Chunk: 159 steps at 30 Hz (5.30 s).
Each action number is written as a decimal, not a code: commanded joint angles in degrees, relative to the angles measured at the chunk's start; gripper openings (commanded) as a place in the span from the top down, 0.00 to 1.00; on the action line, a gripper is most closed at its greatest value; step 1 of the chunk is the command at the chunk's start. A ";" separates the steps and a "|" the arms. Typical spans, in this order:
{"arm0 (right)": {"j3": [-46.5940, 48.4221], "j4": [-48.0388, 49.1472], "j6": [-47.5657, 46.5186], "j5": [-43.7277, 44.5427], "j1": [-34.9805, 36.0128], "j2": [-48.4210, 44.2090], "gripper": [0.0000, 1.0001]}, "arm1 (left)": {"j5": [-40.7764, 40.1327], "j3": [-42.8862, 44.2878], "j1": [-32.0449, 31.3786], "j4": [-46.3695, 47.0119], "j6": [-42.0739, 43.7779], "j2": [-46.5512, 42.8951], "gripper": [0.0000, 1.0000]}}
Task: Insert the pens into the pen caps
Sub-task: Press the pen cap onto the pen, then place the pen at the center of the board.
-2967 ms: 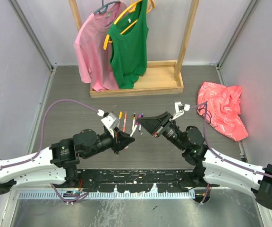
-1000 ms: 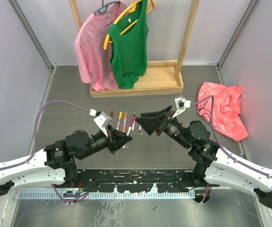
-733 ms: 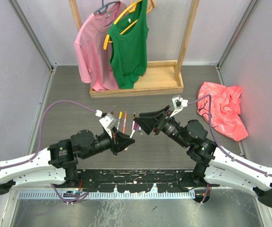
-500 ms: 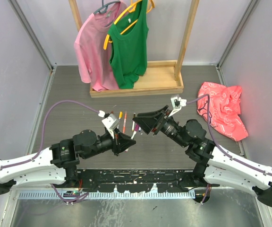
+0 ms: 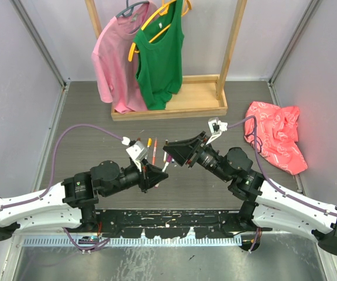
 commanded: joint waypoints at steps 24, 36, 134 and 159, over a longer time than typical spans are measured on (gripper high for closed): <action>0.87 0.01 -0.65 -2.80 0.10 1.26 0.95 | -4.64 2.63 -0.05 2.81 -0.08 -1.37 1.00; 0.21 0.14 1.46 -7.41 0.18 5.85 1.00 | -13.02 8.71 0.00 8.14 1.82 0.98 1.00; 3.09 -23.94 -6.21 27.71 12.16 -8.93 0.37 | -15.39 11.62 2.94 -21.18 2.86 -4.36 1.00; -3.72 -30.63 5.79 20.49 12.18 4.39 0.00 | 5.01 11.36 40.95 -26.61 11.68 19.09 1.00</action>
